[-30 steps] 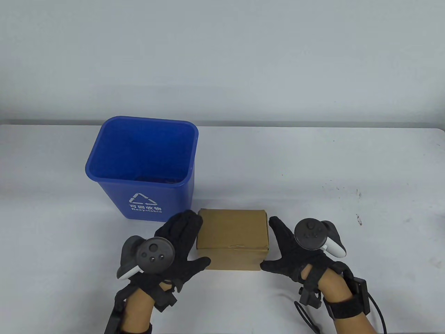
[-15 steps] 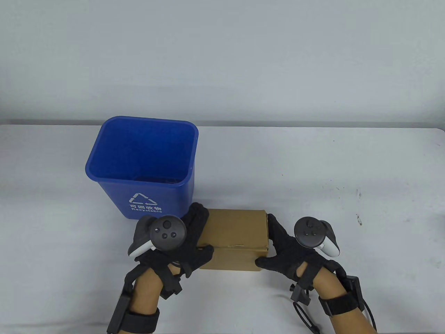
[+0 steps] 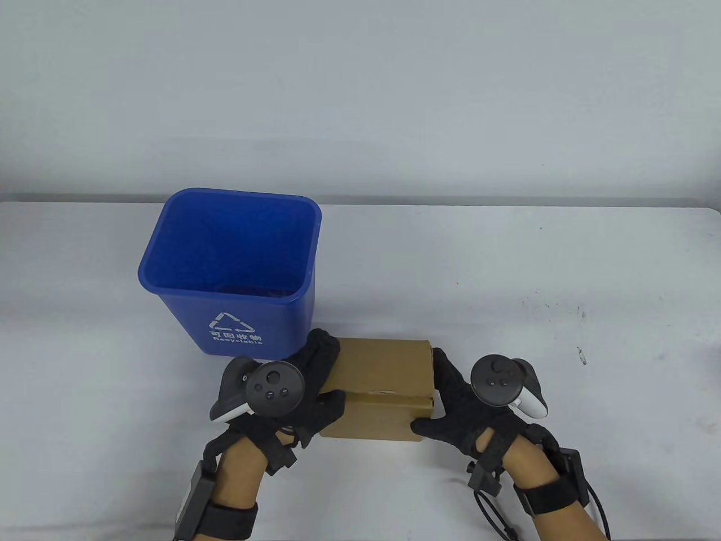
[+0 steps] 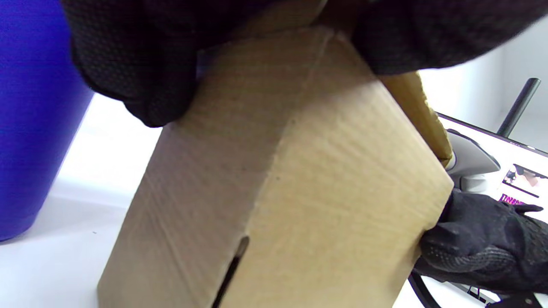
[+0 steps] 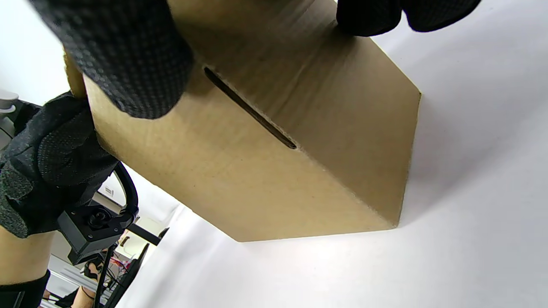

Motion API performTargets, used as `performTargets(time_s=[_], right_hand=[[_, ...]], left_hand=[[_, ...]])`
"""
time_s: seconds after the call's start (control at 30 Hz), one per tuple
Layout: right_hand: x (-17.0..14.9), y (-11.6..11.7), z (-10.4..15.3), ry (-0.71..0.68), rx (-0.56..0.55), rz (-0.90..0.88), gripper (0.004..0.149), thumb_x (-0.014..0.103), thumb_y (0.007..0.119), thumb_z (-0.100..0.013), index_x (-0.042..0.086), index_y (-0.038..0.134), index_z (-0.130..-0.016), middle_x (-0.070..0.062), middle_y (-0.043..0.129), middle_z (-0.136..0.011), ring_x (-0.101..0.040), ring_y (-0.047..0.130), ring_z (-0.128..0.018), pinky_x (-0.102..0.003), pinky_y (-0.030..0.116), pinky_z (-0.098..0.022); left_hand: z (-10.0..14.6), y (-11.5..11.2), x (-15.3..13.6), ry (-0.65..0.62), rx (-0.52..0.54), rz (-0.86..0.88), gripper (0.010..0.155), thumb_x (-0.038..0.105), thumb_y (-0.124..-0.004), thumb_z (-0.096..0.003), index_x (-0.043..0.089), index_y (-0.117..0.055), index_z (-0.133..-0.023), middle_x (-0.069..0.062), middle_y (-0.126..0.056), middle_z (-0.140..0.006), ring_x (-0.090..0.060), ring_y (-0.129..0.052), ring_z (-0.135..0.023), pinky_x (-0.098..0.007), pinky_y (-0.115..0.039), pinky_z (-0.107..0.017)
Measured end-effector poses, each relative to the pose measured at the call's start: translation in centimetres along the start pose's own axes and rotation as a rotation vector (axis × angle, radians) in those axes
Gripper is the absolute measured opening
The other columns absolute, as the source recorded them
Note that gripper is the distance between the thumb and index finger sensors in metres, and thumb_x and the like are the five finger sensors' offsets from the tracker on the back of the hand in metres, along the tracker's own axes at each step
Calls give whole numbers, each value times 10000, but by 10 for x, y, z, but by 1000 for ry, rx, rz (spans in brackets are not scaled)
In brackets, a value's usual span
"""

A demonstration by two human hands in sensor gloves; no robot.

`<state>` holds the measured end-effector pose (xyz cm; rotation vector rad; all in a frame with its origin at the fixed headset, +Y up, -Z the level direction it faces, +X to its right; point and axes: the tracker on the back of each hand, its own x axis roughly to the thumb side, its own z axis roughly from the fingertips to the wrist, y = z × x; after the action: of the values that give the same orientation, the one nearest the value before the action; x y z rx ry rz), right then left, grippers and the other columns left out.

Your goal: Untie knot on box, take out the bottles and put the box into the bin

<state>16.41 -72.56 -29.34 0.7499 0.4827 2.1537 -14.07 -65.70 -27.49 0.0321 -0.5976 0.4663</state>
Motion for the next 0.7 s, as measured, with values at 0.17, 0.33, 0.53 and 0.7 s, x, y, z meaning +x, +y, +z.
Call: performTargets(time_s=[0.17, 0.33, 0.53, 0.7], right_hand=[[0, 0, 0, 3, -3, 3, 1123, 473, 826, -452, -19, -43, -967, -276, 34, -1040, -585, 435, -953, -695, 469, -639], [0, 1, 0, 3, 2, 3, 1123, 473, 824, -454, -16, -48, -966, -272, 29, -1040, -584, 429, -956, -695, 465, -641], [-2, 0, 1, 16, 28, -6, 1113, 483, 813, -458, -17, -41, -967, -275, 32, -1038, -578, 426, -959, -698, 462, -638], [-7, -10, 5, -1, 48, -138, 1069, 507, 790, -469, 7, 6, -996, -264, 57, -1051, -575, 421, -962, -703, 456, -636]], left_hand=[[-3, 4, -3, 27, -7, 62, 880, 586, -677, -480, 3, -507, -1118, -352, -514, -1083, -578, -917, -803, -602, -795, -623], [0, 6, -13, 41, 83, 166, 910, 632, -702, -472, -6, -545, -1100, -336, -611, -1054, -569, -976, -731, -595, -833, -570], [11, -3, -23, 29, 141, 242, 930, 636, -724, -492, 10, -463, -1128, -302, -601, -1078, -542, -954, -752, -577, -816, -584], [20, -16, -35, 58, 36, 427, 1005, 631, -752, -494, -1, -312, -1140, -330, -464, -1108, -559, -866, -850, -613, -743, -641]])
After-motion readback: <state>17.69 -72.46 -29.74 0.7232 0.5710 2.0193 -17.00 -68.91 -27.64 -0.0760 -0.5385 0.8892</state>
